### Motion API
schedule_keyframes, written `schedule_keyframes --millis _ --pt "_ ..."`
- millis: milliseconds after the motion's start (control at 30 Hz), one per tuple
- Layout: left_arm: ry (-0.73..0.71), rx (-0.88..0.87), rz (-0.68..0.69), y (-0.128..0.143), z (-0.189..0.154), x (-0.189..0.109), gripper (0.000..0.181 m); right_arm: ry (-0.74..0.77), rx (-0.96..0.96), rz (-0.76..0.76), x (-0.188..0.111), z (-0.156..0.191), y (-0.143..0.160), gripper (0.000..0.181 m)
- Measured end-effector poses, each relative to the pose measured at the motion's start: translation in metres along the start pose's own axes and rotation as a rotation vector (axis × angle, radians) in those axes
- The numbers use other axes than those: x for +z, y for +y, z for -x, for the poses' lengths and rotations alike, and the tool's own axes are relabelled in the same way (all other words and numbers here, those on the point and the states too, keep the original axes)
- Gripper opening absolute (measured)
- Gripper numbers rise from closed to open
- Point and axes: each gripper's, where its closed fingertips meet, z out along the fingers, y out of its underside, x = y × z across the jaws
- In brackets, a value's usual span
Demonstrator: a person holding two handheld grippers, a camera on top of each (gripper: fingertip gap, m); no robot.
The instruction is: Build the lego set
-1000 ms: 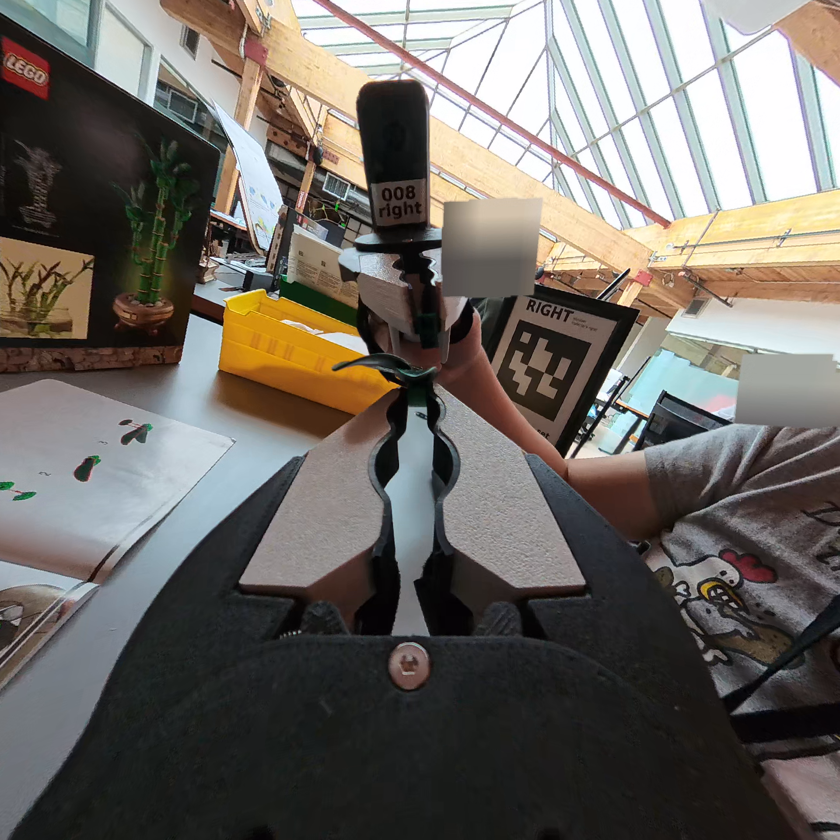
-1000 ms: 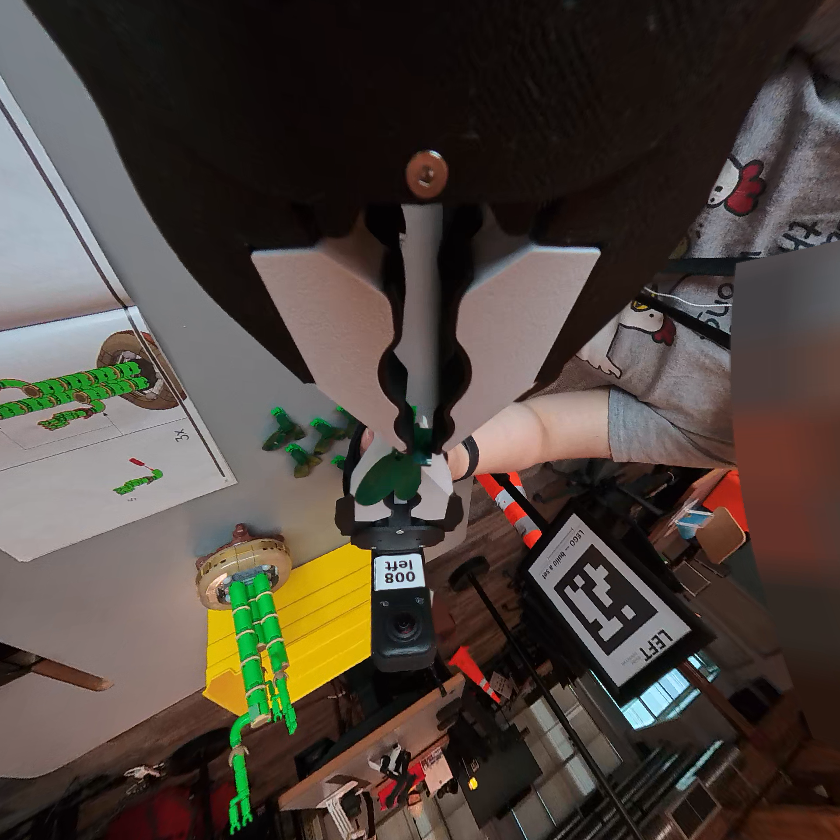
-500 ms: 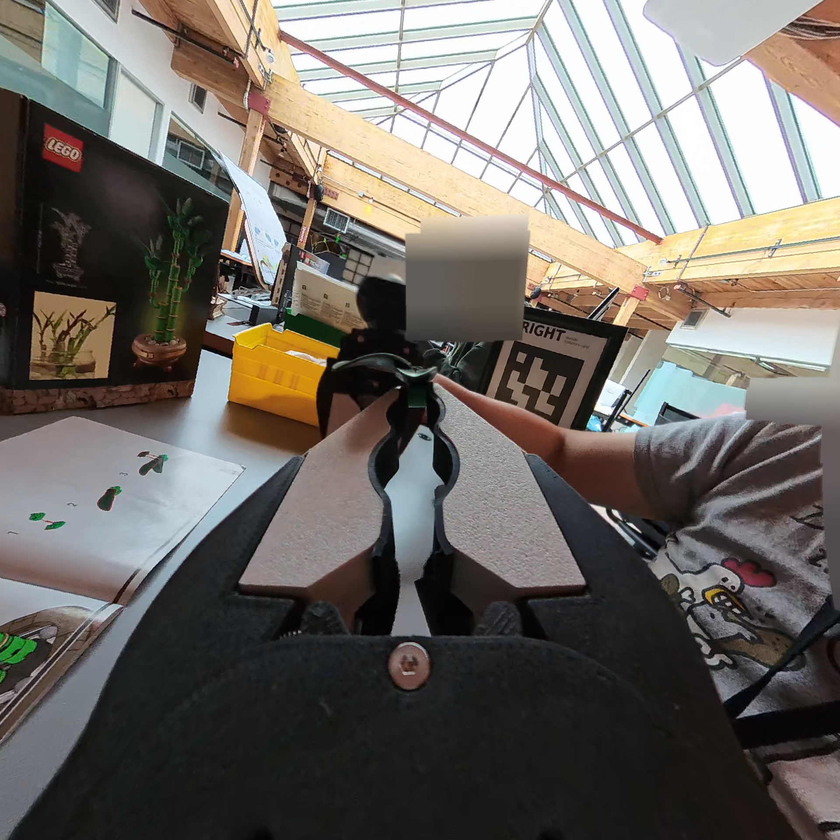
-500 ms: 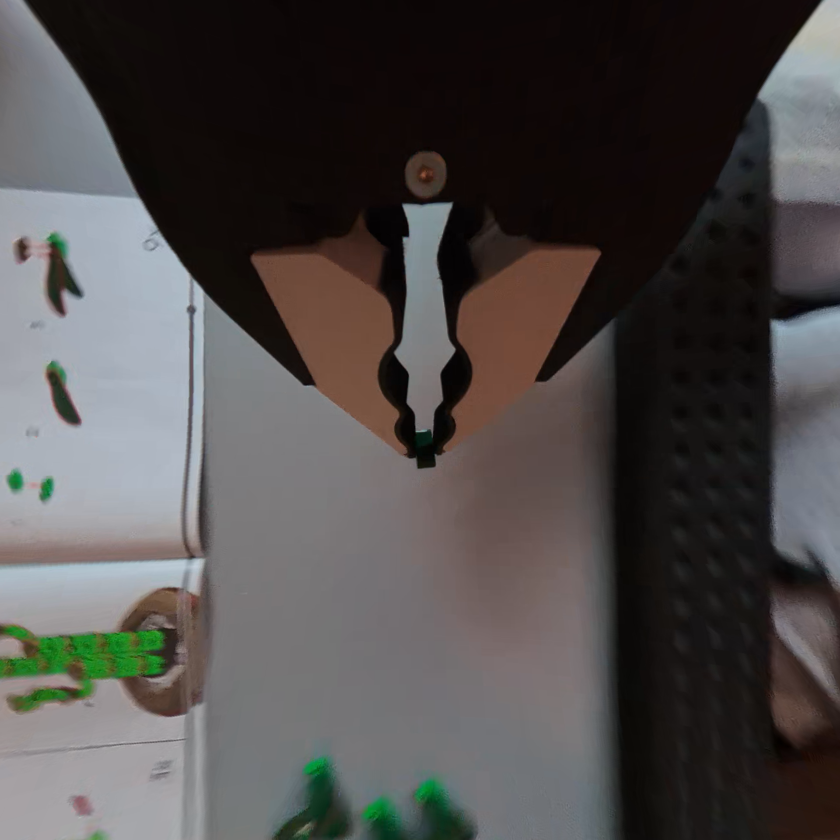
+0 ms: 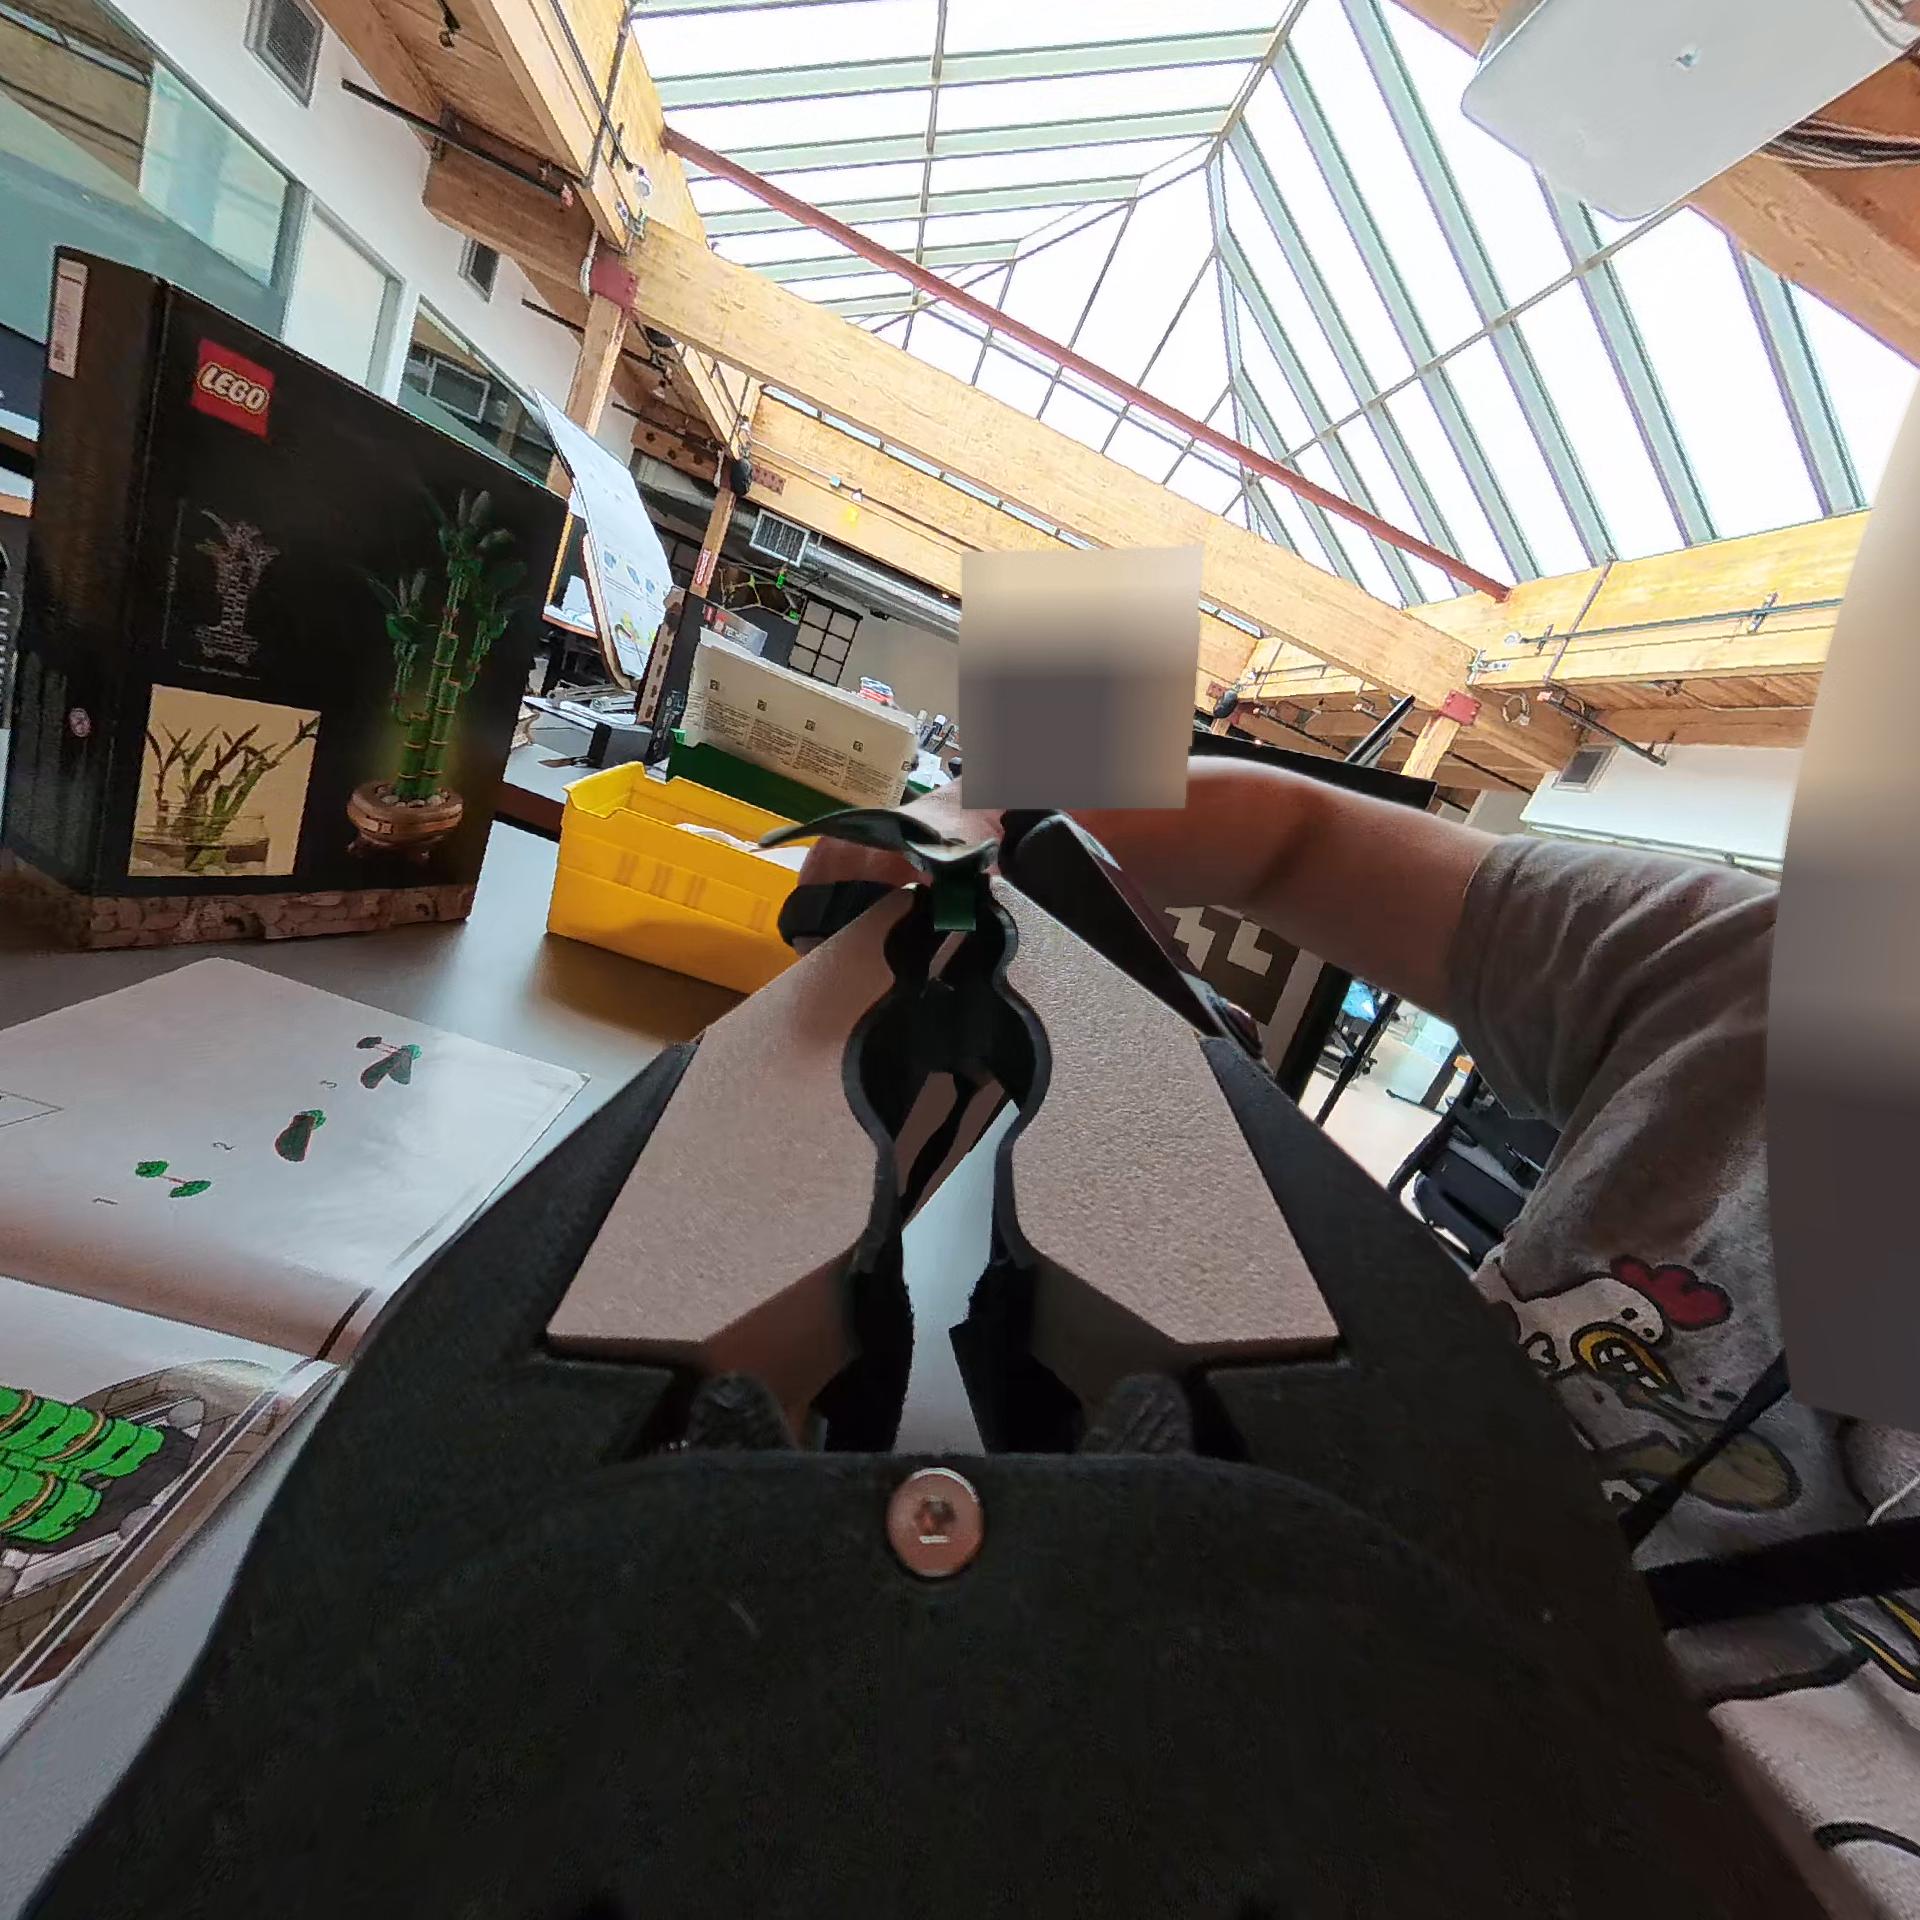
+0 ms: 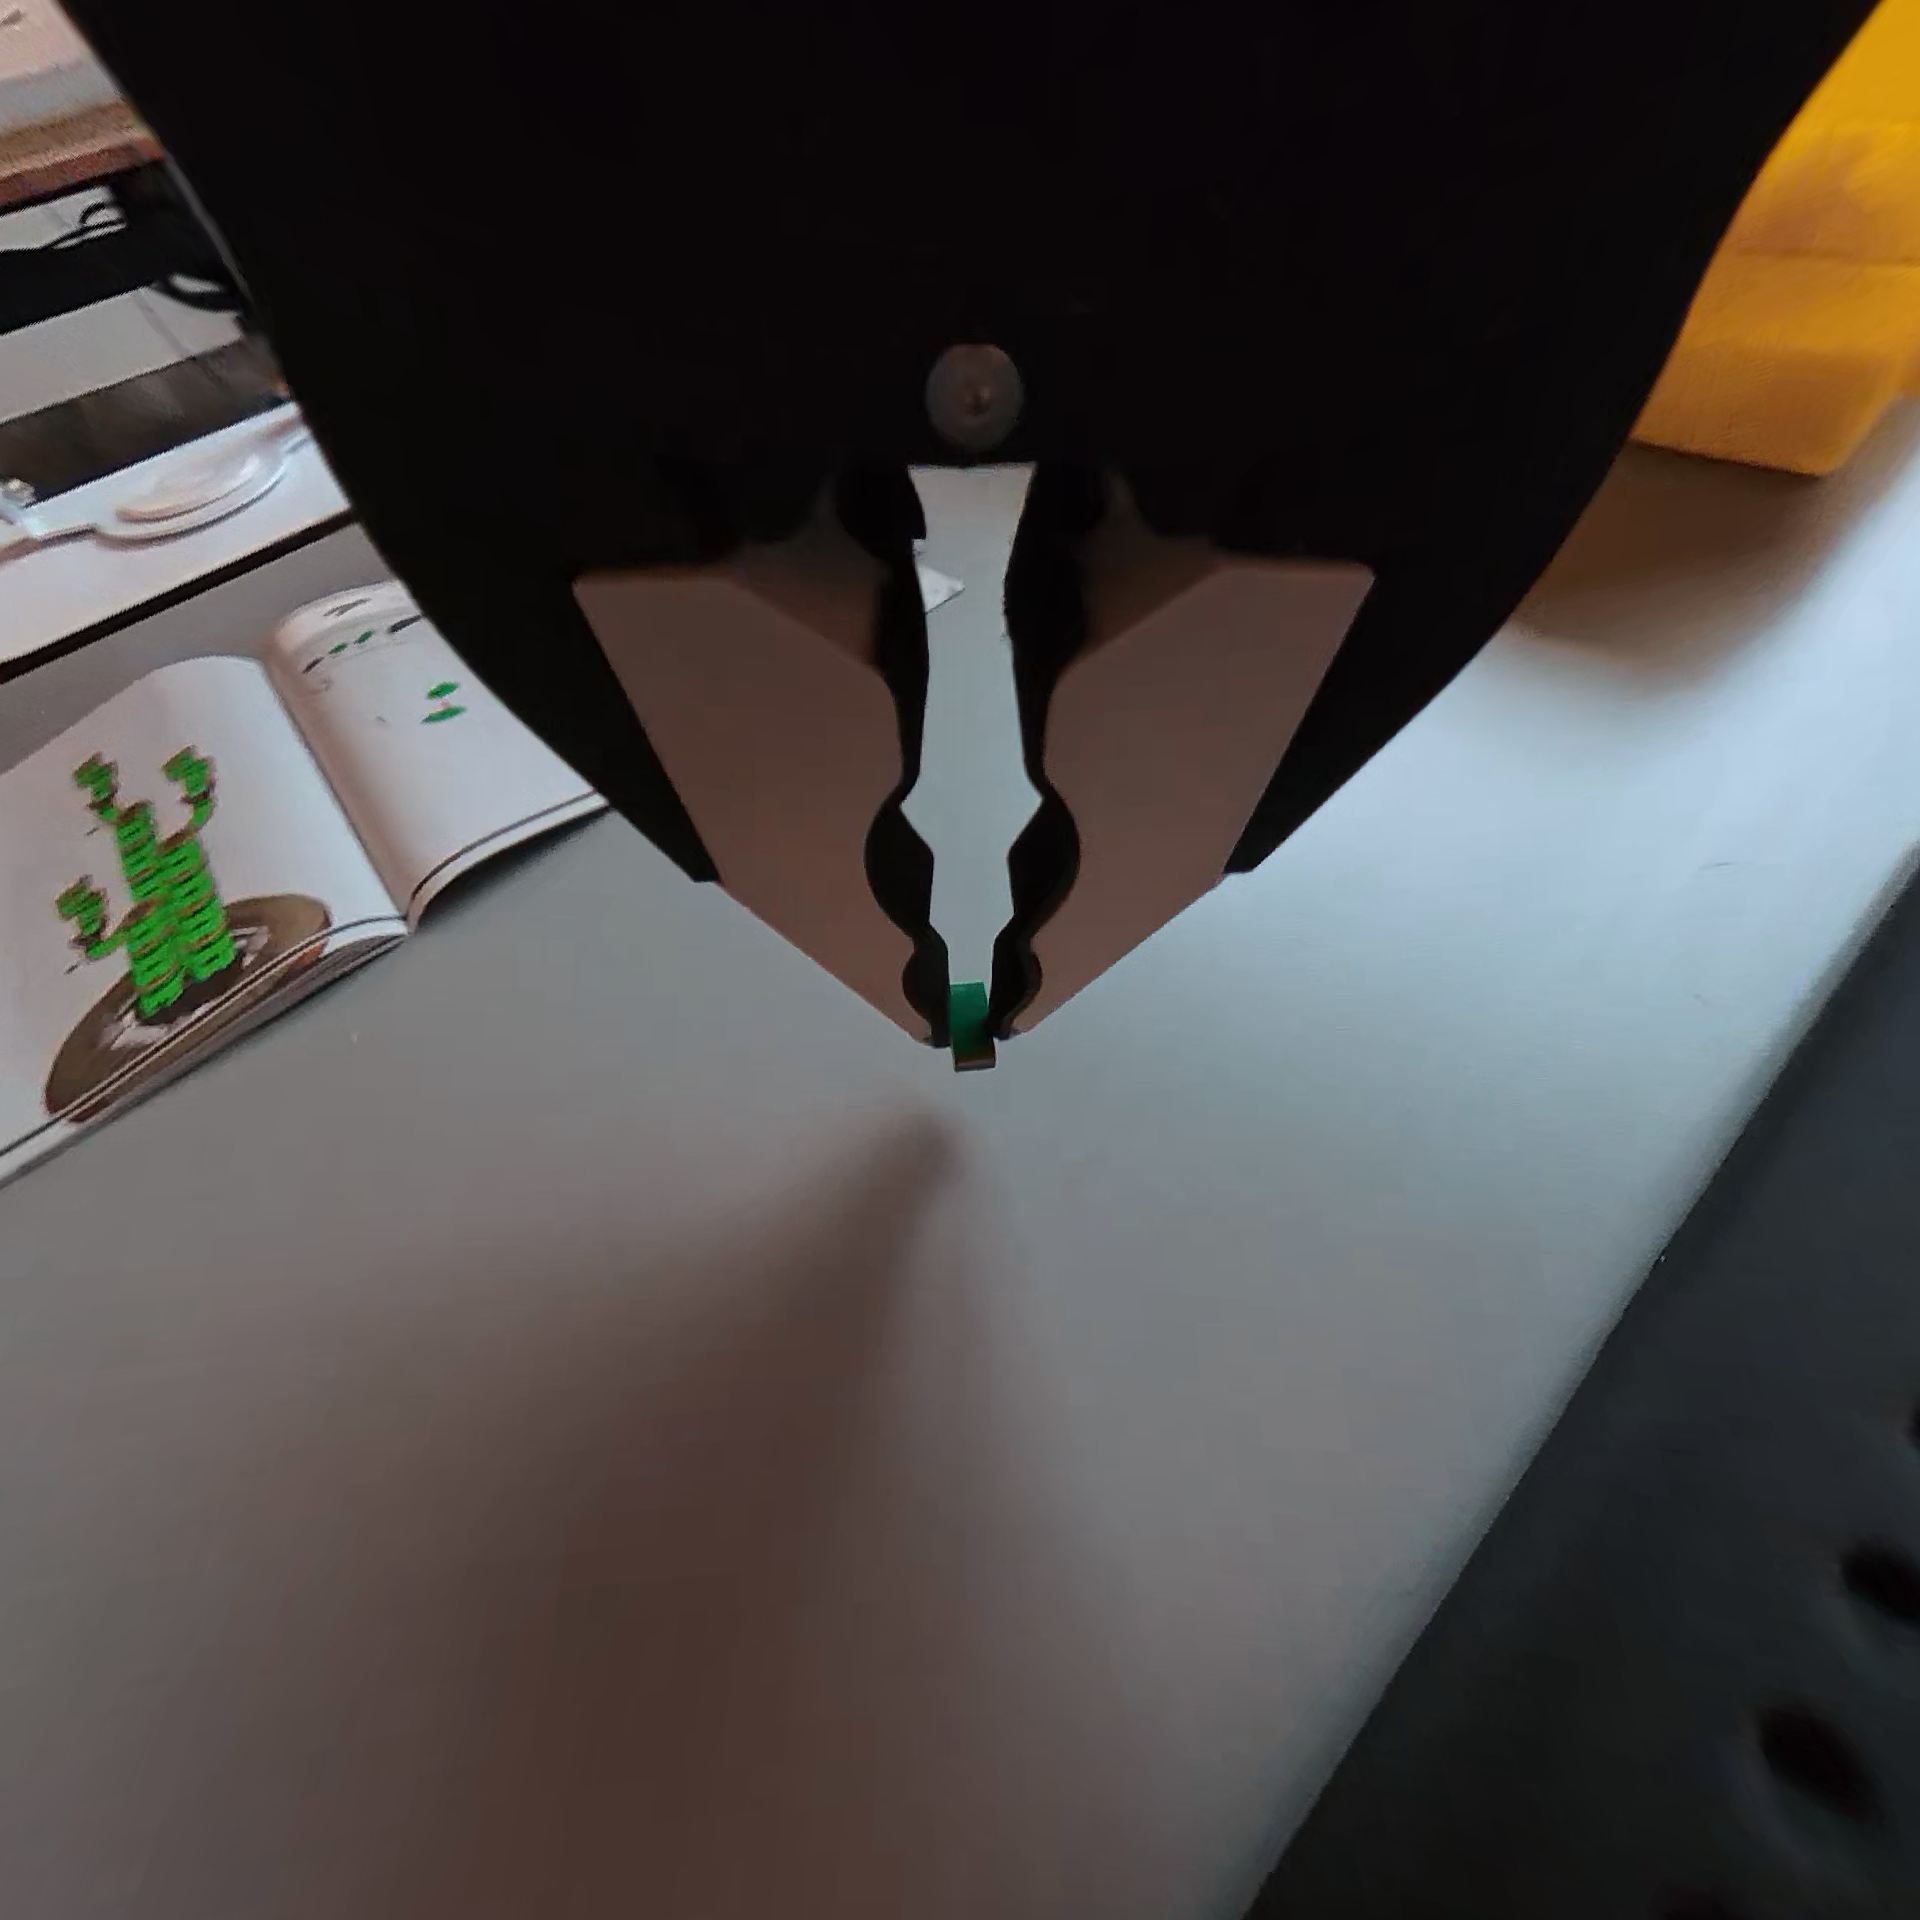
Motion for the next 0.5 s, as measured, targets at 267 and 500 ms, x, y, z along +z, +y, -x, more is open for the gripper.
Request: schedule_keyframes --millis 267,500 --pt "-0.013 -0.017 0.020 0.007 0.007 0.000 0.005 -0.058 -0.112 -0.030 0.010 0.005 -0.017 0.007" --pt "-0.018 -0.027 0.038 0.012 0.010 0.002 0.005 -0.047 -0.071 -0.033 0.012 0.002 -0.018 0.011"
